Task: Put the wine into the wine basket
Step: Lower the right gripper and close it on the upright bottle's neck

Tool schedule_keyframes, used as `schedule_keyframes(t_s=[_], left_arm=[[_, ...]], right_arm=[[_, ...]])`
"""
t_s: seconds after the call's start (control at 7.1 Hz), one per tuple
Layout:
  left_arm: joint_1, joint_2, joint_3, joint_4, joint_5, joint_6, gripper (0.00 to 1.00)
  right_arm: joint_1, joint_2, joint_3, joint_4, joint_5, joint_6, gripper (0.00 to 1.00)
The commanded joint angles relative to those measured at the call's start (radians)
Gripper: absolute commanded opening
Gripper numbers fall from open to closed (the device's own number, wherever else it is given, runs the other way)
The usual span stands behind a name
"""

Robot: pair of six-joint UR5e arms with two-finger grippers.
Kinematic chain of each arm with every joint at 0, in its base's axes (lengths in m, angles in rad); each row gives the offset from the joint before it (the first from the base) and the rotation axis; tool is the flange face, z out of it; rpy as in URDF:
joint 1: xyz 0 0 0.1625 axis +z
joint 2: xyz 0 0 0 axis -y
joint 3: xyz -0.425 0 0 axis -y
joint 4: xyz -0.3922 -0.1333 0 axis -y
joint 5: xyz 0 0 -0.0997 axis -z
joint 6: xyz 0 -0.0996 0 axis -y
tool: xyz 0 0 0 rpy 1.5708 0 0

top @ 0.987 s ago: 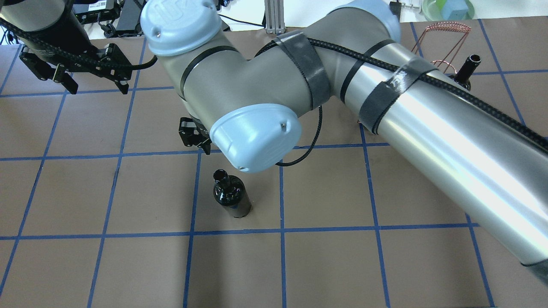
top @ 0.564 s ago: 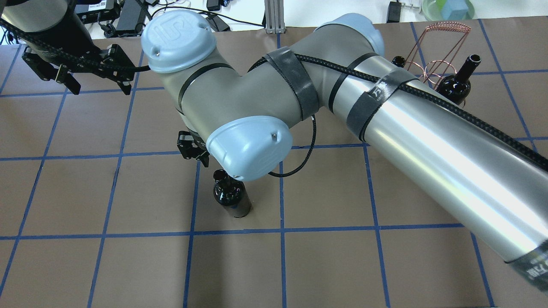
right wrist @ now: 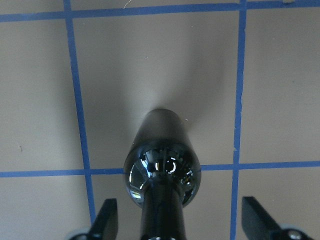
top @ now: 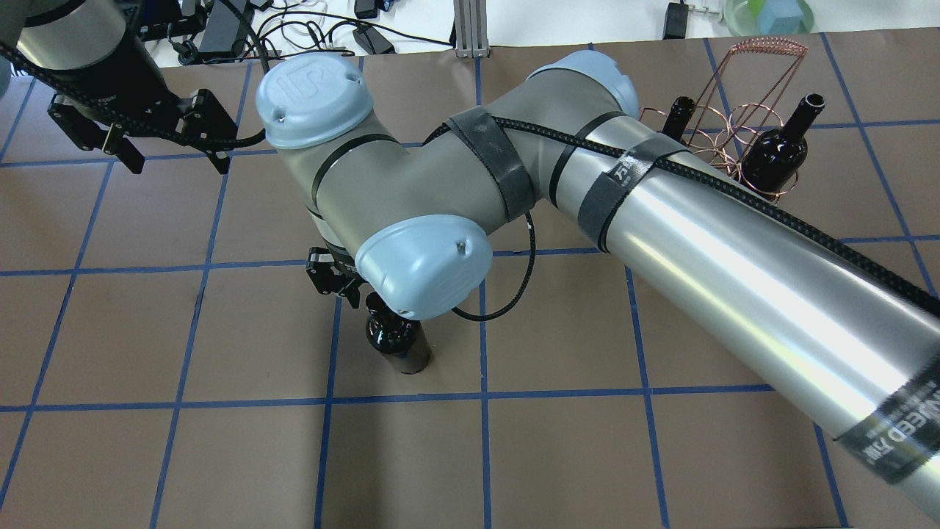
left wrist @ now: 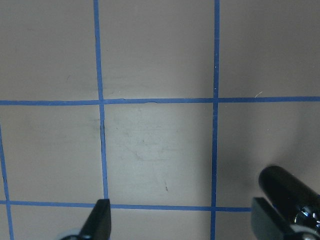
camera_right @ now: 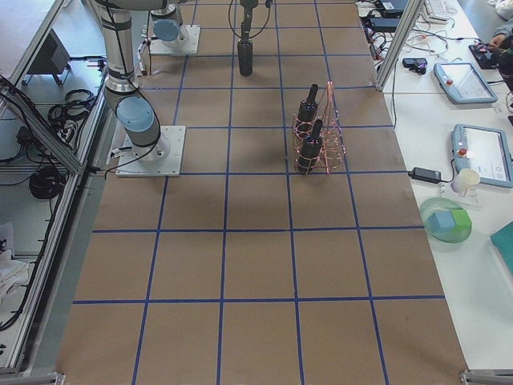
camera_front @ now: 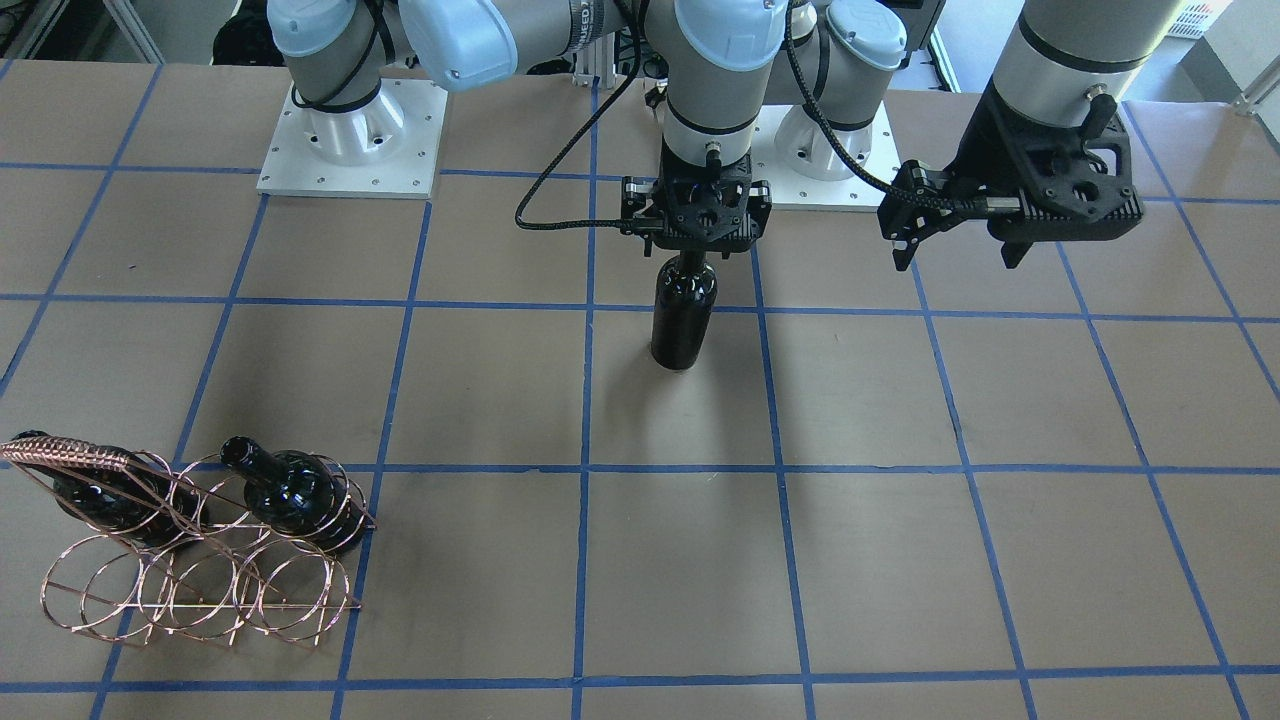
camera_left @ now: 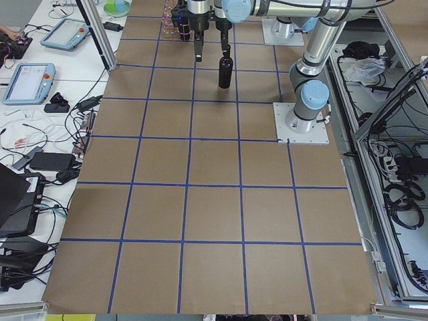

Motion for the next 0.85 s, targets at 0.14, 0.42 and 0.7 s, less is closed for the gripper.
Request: schedule_keyframes(t_s=[0.14,0.42,0.7], left_arm=[[0.002,0.002,-0.007,-0.001,-0.002,0.002,1.0],[0.007,0.002,-0.008,-0.001,-0.004,0.002,1.0],[0.005,0.002,-0.008,-0.001,-0.004,0.002,1.0]], right_arm=[[-0.001,0.003,0.002,-0.002,0.015,0.002,0.44],[-0.001,0.005,0.002,-0.002,0.038,0.002,0.22],[-0.001,0.003,0.0,-0.002,0.038,0.0,0.21]])
